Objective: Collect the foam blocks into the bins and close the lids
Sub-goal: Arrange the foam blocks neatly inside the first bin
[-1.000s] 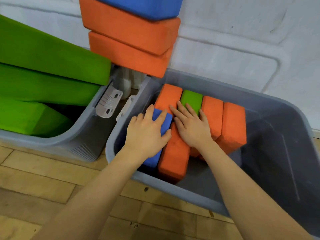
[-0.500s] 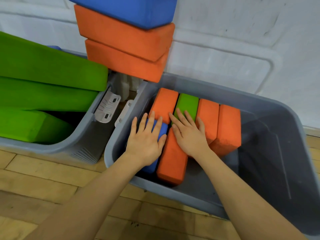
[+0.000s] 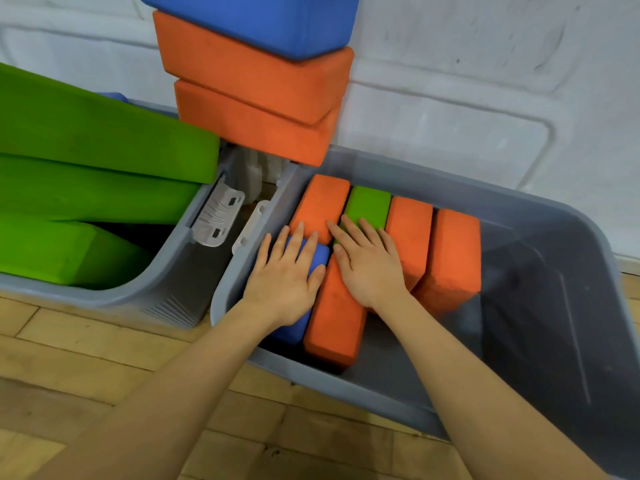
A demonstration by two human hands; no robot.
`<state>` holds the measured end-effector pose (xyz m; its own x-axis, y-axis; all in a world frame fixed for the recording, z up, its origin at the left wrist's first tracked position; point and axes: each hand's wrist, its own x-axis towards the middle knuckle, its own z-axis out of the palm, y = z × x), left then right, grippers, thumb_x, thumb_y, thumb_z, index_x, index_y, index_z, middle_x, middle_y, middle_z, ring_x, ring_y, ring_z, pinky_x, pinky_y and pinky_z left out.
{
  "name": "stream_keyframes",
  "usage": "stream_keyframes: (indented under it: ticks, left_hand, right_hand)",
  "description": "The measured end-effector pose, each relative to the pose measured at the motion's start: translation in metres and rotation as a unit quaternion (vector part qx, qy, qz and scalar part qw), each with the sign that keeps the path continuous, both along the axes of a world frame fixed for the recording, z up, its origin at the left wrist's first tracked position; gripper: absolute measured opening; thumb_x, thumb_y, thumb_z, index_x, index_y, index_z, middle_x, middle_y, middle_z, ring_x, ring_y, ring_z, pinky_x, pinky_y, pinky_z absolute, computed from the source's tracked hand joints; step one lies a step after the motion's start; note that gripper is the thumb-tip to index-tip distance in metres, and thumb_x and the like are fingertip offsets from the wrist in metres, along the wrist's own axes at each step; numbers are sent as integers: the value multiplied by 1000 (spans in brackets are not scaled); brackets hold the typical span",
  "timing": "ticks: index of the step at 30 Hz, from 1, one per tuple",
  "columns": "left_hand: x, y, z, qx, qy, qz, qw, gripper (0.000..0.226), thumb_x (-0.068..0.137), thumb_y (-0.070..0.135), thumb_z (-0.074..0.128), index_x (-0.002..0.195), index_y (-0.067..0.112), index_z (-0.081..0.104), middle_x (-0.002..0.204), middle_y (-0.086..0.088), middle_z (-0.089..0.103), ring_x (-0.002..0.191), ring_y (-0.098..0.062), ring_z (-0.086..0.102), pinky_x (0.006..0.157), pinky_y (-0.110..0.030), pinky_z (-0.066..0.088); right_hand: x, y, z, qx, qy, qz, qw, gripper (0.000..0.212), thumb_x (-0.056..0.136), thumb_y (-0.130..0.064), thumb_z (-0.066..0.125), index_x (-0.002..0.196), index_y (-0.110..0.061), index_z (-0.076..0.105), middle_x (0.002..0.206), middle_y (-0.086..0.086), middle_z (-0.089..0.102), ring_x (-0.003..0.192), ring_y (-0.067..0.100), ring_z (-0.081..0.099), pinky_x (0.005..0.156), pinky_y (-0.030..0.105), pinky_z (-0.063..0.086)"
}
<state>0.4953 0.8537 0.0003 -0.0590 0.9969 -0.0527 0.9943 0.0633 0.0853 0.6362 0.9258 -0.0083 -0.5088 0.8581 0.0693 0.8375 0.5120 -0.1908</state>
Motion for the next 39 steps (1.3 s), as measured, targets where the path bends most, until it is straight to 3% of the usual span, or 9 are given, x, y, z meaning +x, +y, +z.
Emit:
stream_keyframes:
  ticks: [4,8,12,16,18,22,28,33,39]
  left_hand:
    - [1,-1,0,10,10,-2,1000,83,76,54,-17,150,22,1,159,-2,-2,145,-22,-3,113,-42,-11]
    - [3,0,0,3,18,11,1000,60,98,50,8,150,24,-1,158,0,-5,145,-23,-5,113,-44,-11]
    - [4,-9,14,-19,-9,19,1000,58,100,47,16,151,23,1,158,-1,-7,145,-23,-3,114,-44,-4]
    - [13,-21,62,111,-58,75,989,71,86,51,12,141,15,39,152,-9,30,138,-31,27,108,-46,20]
    - [20,-19,97,173,-55,87,979,65,84,45,23,130,11,54,140,-14,46,127,-35,43,101,-49,32]
    - [25,4,171,252,-22,125,959,58,80,40,35,121,7,58,130,-18,55,113,-38,54,91,-51,41]
    - [24,35,254,303,-10,172,937,72,79,49,24,138,13,44,147,-16,36,127,-38,40,98,-51,34]
    - [-12,66,289,283,18,157,946,69,91,43,50,149,30,16,158,-1,5,142,-30,13,108,-47,18]
    - [-57,99,291,260,56,154,952,73,90,47,51,148,38,8,158,5,-9,144,-32,-4,112,-54,7]
  right_hand:
    - [-1,-1,-3,14,27,-13,999,51,95,-43,20,144,-38,32,153,-8,28,143,16,19,114,35,9]
    - [1,1,-5,7,47,-12,999,43,101,-38,32,144,-36,32,154,-6,26,144,16,16,115,34,6]
    - [15,-4,12,-8,109,-27,994,42,99,-34,40,141,-32,41,151,-2,34,141,16,26,112,35,12]
    - [34,-6,60,4,134,-10,991,42,97,-28,44,138,-28,45,147,-2,41,132,19,39,103,34,24]
    - [37,-3,92,26,157,18,987,40,95,-27,48,135,-24,50,142,0,47,126,23,46,99,37,30]
    - [28,15,161,79,220,68,970,41,90,-30,50,129,-17,56,131,4,56,115,30,55,93,43,39]
    - [12,48,239,81,293,103,947,58,83,-41,38,137,-22,48,139,4,49,120,29,50,95,49,43]
    - [-11,81,272,64,310,115,942,78,84,-32,63,148,-34,19,155,8,19,133,34,35,98,53,41]
    - [-49,126,283,43,272,118,954,95,79,-34,72,148,-40,7,158,13,0,139,38,22,109,49,31]
